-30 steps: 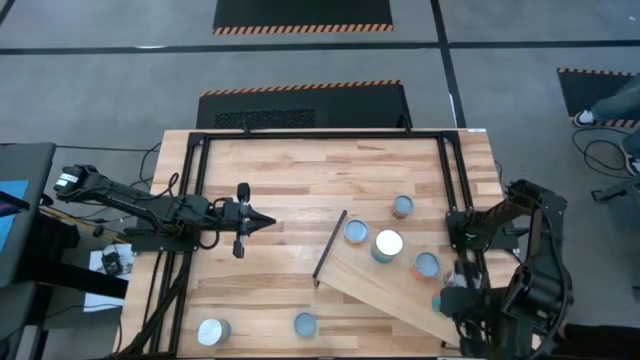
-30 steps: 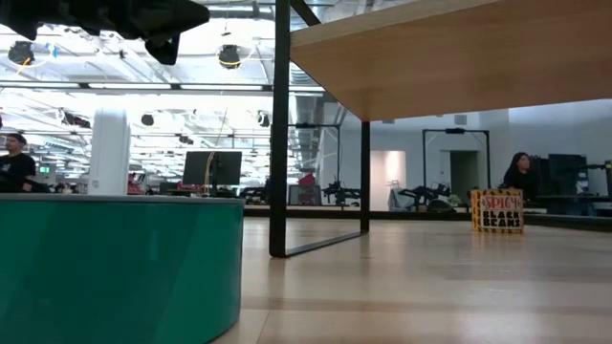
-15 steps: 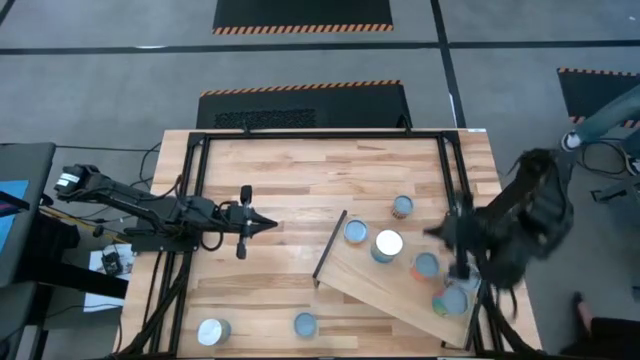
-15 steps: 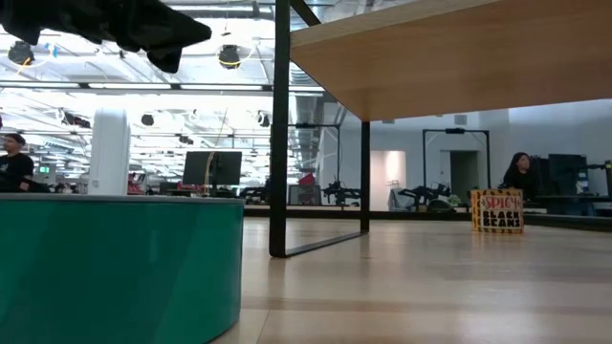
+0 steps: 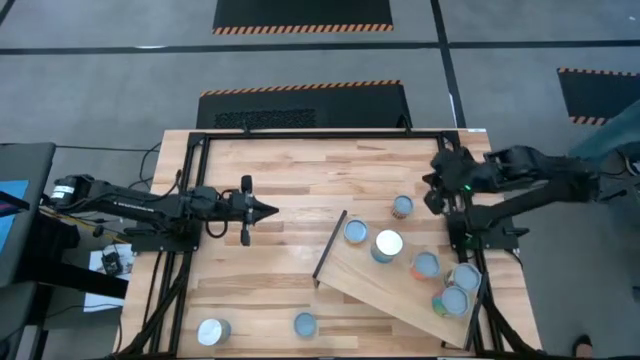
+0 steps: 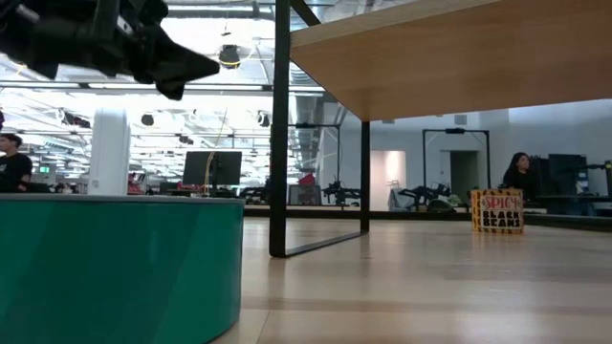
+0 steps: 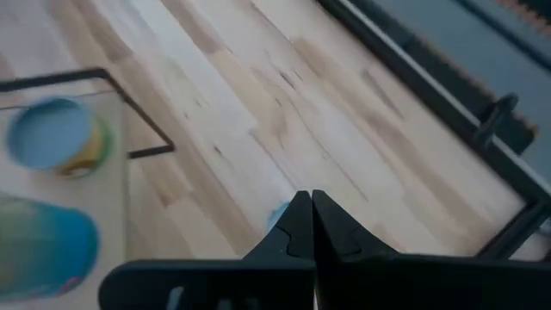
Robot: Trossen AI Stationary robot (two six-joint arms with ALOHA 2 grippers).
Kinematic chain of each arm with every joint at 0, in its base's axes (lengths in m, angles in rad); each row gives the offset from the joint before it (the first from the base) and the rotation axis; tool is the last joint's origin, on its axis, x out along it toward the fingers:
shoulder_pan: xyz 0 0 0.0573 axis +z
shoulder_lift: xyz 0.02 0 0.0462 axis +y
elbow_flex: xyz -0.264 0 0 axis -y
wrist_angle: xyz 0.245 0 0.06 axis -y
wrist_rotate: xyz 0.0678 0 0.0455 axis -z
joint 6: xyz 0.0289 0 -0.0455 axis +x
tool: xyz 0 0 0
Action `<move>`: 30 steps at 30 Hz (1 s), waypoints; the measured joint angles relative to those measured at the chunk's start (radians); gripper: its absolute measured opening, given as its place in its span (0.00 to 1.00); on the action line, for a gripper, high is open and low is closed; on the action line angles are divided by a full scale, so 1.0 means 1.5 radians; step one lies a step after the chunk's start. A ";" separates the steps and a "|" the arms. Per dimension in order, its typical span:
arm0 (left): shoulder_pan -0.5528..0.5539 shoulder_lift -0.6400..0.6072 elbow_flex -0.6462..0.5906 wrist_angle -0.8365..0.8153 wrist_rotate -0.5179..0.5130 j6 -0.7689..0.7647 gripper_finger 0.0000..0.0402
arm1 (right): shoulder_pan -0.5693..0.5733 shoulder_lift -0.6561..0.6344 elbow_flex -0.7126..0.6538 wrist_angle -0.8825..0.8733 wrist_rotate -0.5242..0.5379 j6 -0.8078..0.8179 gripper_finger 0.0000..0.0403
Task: Pick and place cans onto a shelf
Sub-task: Put the canned beans on the shelf
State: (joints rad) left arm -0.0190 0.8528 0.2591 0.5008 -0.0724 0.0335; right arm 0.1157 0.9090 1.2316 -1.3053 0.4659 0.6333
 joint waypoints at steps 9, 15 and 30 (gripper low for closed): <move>0.051 0.000 -0.054 0.065 0.044 -0.016 0.00 | -0.270 0.034 -0.101 0.091 -0.191 -0.113 0.01; 0.091 0.000 -0.057 0.064 0.043 -0.013 0.00 | -0.339 0.088 -0.175 0.180 -0.266 -0.126 0.01; 0.190 0.000 -0.057 0.042 0.051 -0.057 0.00 | -0.379 0.148 -0.315 0.272 -0.354 -0.022 0.07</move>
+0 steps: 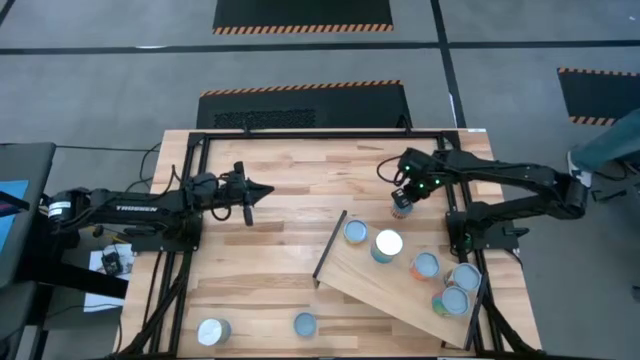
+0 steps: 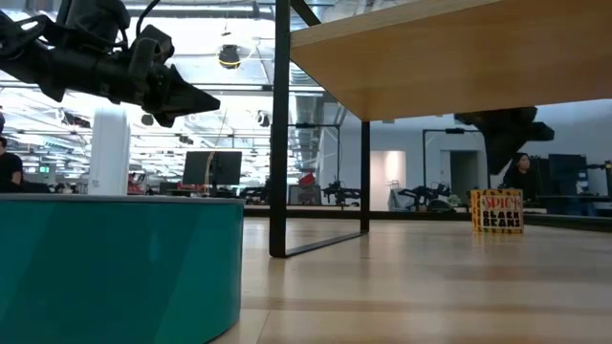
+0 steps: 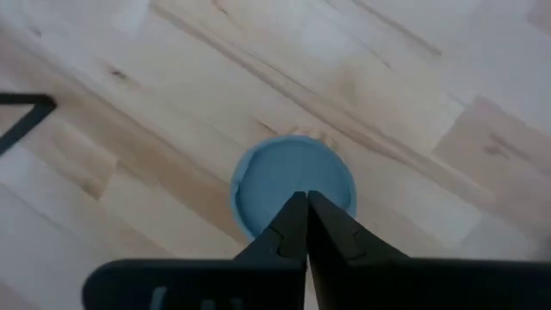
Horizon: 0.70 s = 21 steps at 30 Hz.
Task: Pick and place cans onto a shelf
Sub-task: Put the canned beans on the shelf
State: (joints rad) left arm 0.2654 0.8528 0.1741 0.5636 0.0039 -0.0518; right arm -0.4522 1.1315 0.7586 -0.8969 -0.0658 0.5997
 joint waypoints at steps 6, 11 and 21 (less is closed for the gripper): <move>0.018 -0.001 0.000 0.007 0.031 -0.005 0.00 | -0.001 -0.005 -0.023 0.012 0.007 0.070 0.18; 0.019 -0.002 0.000 0.007 0.039 -0.009 0.00 | 0.001 -0.005 -0.054 0.012 0.006 0.116 0.29; 0.019 -0.002 0.000 0.002 0.047 -0.011 0.00 | 0.001 -0.005 -0.087 0.073 -0.002 0.143 0.34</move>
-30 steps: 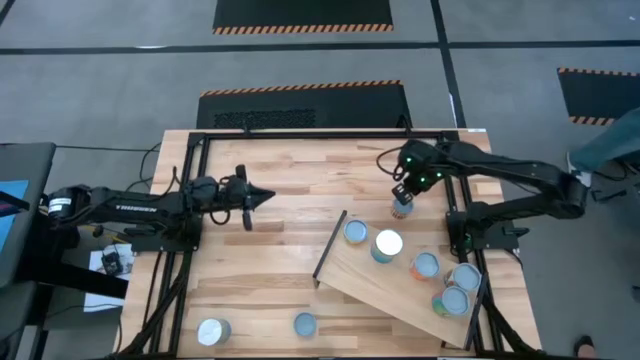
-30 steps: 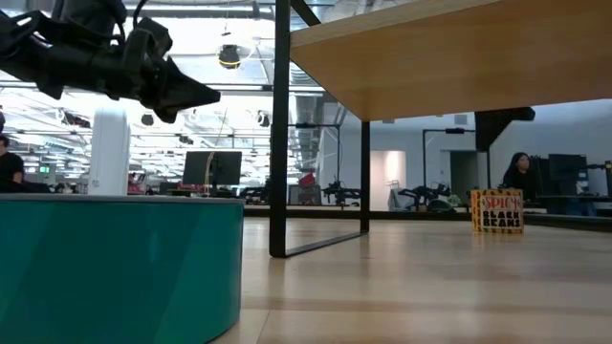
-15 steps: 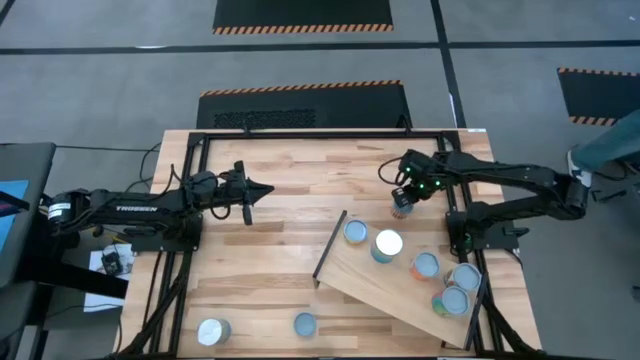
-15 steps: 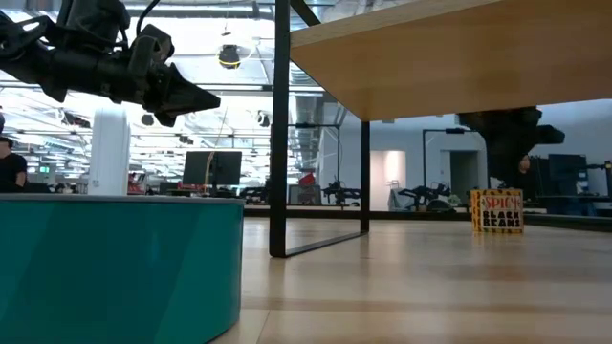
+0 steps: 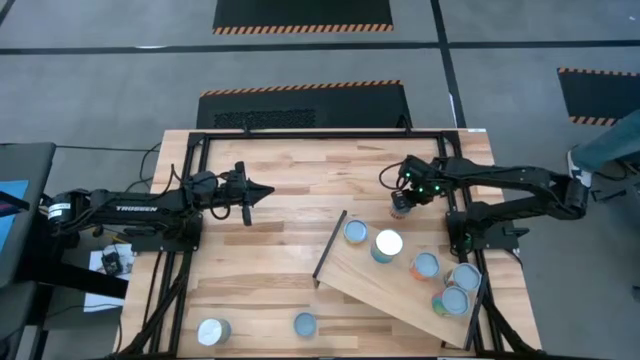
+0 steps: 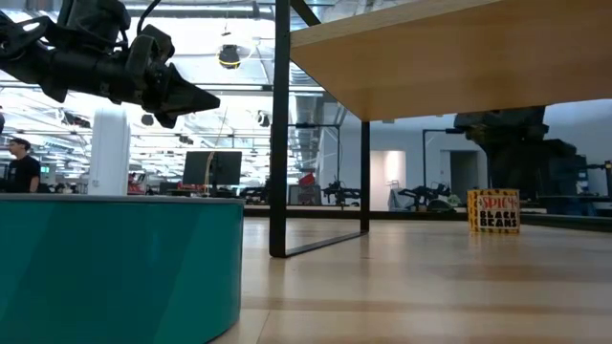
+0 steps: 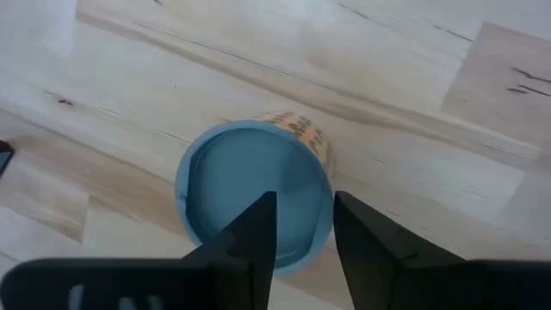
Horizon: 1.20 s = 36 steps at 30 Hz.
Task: Pick and place cans onto a shelf
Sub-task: Put the canned beans on the shelf
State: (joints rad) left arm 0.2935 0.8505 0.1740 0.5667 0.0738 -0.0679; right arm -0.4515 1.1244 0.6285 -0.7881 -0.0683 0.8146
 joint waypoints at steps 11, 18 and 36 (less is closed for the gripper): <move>0.000 0.000 0.000 -0.001 0.000 0.000 0.00 | 0.000 0.001 0.000 0.000 0.007 -0.025 0.19; 0.000 0.000 0.000 -0.001 0.000 0.000 0.00 | 0.000 0.003 0.001 0.000 0.007 -0.047 0.02; 0.000 0.000 0.000 0.004 -0.001 -0.005 0.00 | 0.000 -0.009 0.221 -0.168 0.062 -0.116 0.03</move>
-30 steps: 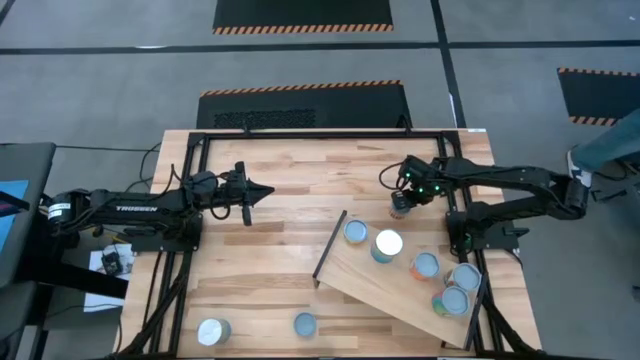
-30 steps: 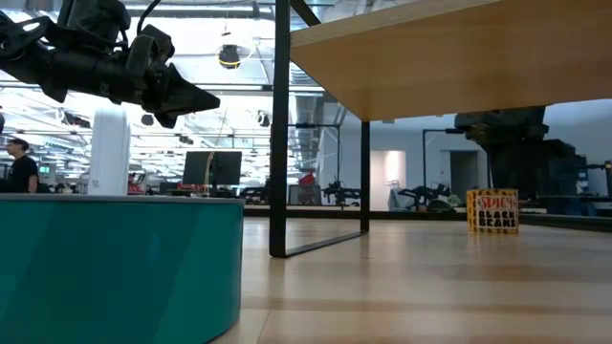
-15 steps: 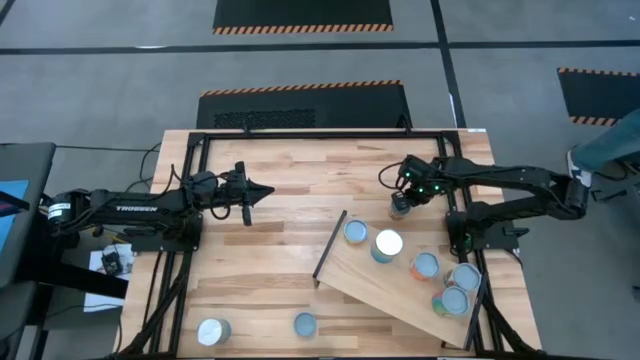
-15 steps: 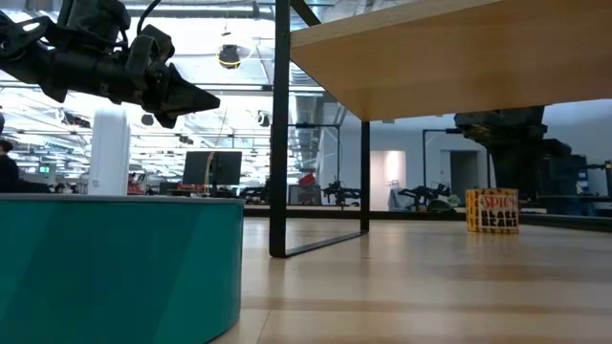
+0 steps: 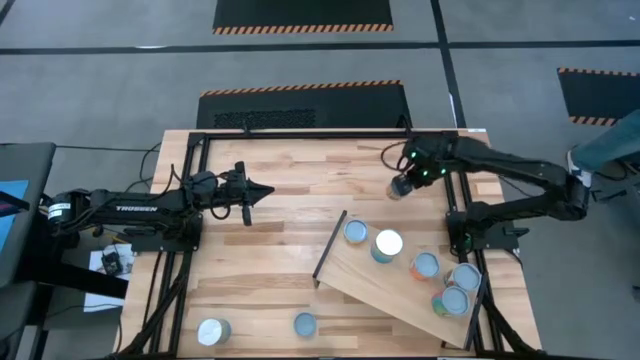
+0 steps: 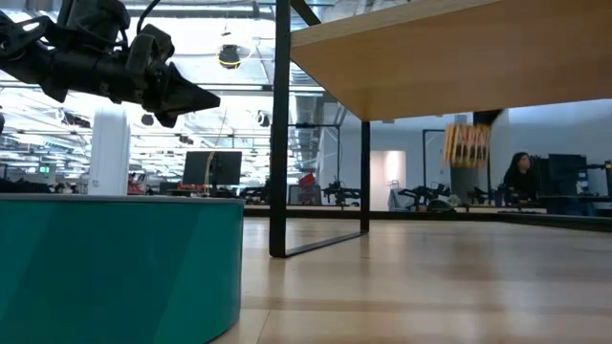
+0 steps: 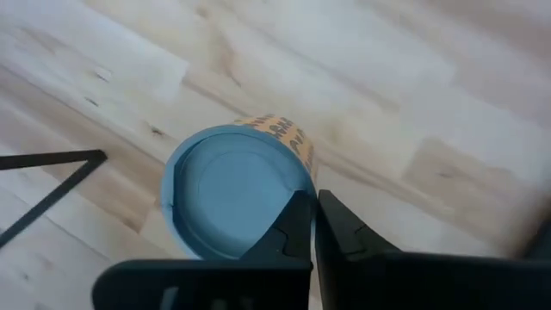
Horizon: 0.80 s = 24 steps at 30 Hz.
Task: Pick and place cans onto a shelf
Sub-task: Put the canned beans on the shelf
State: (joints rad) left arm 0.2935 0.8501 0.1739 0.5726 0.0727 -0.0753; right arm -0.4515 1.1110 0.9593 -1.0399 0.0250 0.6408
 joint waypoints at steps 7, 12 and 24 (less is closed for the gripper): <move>0.000 0.000 0.000 0.005 0.000 0.000 0.00 | 0.009 0.000 0.252 -0.236 0.070 -0.015 0.03; 0.000 0.000 0.000 0.007 0.000 0.000 0.00 | 0.081 -0.002 0.417 -0.356 0.088 0.001 0.03; -0.001 0.000 0.000 0.008 0.001 -0.010 0.00 | 0.514 0.040 0.488 -0.347 0.094 0.195 0.03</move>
State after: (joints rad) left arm 0.2924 0.8501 0.1738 0.5851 0.0742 -0.0910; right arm 0.3195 1.1709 1.6913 -1.5605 0.1654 0.9330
